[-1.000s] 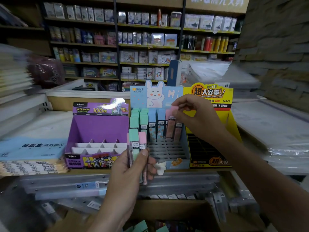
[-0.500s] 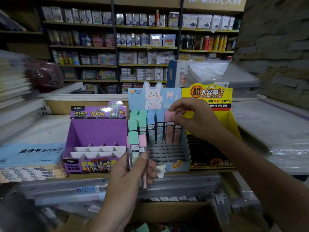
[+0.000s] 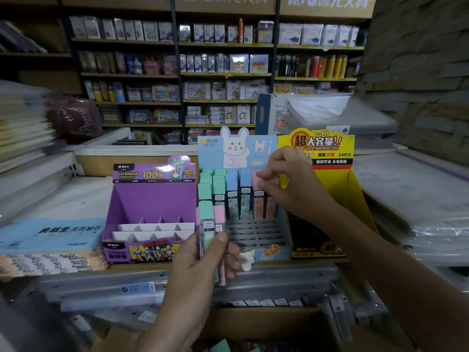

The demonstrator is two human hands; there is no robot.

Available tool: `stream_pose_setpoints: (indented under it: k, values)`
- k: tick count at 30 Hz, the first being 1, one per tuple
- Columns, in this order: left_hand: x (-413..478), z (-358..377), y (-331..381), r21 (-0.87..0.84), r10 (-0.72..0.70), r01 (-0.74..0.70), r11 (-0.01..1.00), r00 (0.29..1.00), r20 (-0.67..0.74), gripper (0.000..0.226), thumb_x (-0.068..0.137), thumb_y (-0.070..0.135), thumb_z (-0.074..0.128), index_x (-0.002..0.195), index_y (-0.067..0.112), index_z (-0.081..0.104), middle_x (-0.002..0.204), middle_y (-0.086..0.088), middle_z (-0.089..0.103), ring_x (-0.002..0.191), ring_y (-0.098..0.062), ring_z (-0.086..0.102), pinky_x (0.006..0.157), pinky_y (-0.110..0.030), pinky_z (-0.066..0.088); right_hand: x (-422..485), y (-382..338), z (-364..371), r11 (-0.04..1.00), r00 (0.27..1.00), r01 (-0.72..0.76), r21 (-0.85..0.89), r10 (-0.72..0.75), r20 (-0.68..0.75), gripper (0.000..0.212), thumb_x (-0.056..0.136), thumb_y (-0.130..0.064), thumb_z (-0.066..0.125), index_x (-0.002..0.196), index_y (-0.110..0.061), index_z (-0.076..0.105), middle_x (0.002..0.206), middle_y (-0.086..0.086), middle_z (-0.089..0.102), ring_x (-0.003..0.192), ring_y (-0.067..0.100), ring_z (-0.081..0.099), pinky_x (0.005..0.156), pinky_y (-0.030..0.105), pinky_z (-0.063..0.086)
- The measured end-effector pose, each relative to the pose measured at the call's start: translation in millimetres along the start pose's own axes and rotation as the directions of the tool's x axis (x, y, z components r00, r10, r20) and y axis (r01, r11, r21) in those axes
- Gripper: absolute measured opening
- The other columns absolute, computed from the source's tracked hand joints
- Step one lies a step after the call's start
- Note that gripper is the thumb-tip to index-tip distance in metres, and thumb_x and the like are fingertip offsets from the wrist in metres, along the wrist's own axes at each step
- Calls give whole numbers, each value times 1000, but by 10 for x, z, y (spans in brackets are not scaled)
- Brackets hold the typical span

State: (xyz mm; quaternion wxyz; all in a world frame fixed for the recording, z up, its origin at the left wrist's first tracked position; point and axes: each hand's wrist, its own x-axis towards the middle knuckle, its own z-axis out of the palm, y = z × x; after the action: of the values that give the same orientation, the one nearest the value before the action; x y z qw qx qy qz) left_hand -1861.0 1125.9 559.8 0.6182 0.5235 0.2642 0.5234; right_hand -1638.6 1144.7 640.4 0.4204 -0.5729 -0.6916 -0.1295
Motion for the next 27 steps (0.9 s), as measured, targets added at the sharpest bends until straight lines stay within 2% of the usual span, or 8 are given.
stream_pose_setpoints:
  k: [5, 7, 9, 12, 15, 19, 23, 27]
  values:
    - [-23, -1, 11, -32, -23, 22, 999, 1000, -12, 16, 87, 33, 67, 83, 21, 76, 80, -18, 72, 63, -23, 66, 51, -28, 52, -8, -6, -29, 997, 1000, -12, -72, 13, 7, 7, 82, -23, 81, 85, -18, 77, 94, -5, 54, 99, 19, 45, 93, 46, 36]
    - [-35, -8, 21, -46, -41, 40, 998, 999, -11, 15, 88, 32, 67, 88, 20, 77, 81, -18, 72, 65, -23, 68, 53, -28, 53, -32, -25, -58, 991, 1000, -22, -131, 21, -11, 16, 82, -23, 81, 98, -22, 79, 98, -2, 55, 102, 20, 47, 94, 43, 35]
    - [-47, -13, 34, -63, -57, 57, 996, 998, -2, 14, 89, 30, 67, 93, 20, 77, 82, -18, 73, 66, -23, 69, 56, -29, 55, -94, -91, -92, 991, 997, -35, -129, 26, -67, 27, 83, -19, 79, 109, -22, 76, 99, -2, 56, 98, 14, 49, 91, 35, 38]
    - [-67, 10, 56, -98, -70, 71, 993, 997, 12, 14, 88, 27, 69, 93, 18, 78, 82, -18, 71, 67, -24, 69, 59, -30, 57, -266, -287, -121, 983, 991, -99, 153, 111, -71, 22, 84, -14, 78, 105, -19, 75, 84, -9, 64, 76, 2, 56, 70, 11, 42]
    - [-105, 57, 79, -113, -73, 76, 991, 997, 32, 16, 84, 28, 71, 91, 14, 78, 80, -18, 70, 68, -24, 68, 60, -30, 56, -446, -500, -119, 879, 972, -226, 421, 176, 155, 6, 87, -23, 76, 92, -21, 78, 78, -5, 73, 70, 10, 66, 61, 20, 53]
    - [-170, 115, 99, -80, -65, 70, 994, 996, 64, 16, 85, 30, 69, 88, 17, 78, 81, -17, 72, 68, -24, 69, 61, -29, 57, -583, -649, -91, 780, 929, -317, 539, 142, 342, 13, 87, -29, 75, 89, -16, 78, 78, 2, 75, 70, 14, 69, 62, 25, 55]
    - [-233, 162, 94, -101, -81, 90, 991, 992, 96, 19, 86, 29, 69, 96, 14, 77, 86, -20, 73, 71, -28, 72, 64, -32, 60, -649, -656, -106, 716, 921, -362, 597, 174, 350, 12, 84, -21, 78, 82, -9, 77, 75, 11, 72, 70, 16, 65, 65, 27, 52]
    - [-280, 162, 90, -149, -91, 107, 983, 989, 116, 21, 91, 26, 65, 102, 16, 79, 100, -25, 76, 90, -34, 76, 75, -36, 63, -715, -596, -190, 626, 897, -435, 648, 243, 368, 16, 85, -21, 78, 77, -8, 73, 67, 3, 64, 62, 12, 57, 61, 24, 48]
